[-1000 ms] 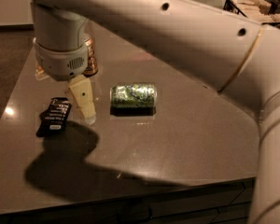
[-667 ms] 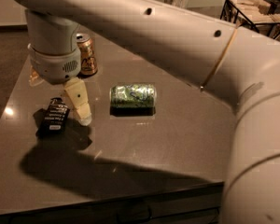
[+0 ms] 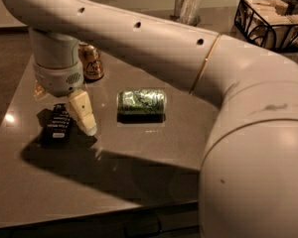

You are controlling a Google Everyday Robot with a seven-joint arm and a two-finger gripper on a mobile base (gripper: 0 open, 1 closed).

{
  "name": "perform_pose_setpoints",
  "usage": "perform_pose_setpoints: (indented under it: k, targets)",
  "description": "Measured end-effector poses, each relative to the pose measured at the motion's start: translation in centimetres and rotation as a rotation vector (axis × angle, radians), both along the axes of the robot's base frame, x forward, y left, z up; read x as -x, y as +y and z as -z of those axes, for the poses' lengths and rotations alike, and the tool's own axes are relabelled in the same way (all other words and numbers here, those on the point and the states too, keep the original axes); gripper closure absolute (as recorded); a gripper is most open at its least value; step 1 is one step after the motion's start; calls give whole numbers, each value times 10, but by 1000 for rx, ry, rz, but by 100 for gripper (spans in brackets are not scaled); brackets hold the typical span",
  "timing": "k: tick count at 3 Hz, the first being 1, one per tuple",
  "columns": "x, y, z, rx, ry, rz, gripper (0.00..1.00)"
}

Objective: Pick rxbar chocolate

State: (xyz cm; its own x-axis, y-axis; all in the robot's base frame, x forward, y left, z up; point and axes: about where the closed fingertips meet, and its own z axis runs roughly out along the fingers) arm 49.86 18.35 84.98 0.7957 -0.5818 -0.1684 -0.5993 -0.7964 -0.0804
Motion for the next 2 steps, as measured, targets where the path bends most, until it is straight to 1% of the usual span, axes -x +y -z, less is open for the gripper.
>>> perform_pose_setpoints:
  k: [1, 2]
  targets:
    - [-8, -1, 13, 29, 8, 7, 0]
    - [-9, 2, 14, 73, 14, 7, 26]
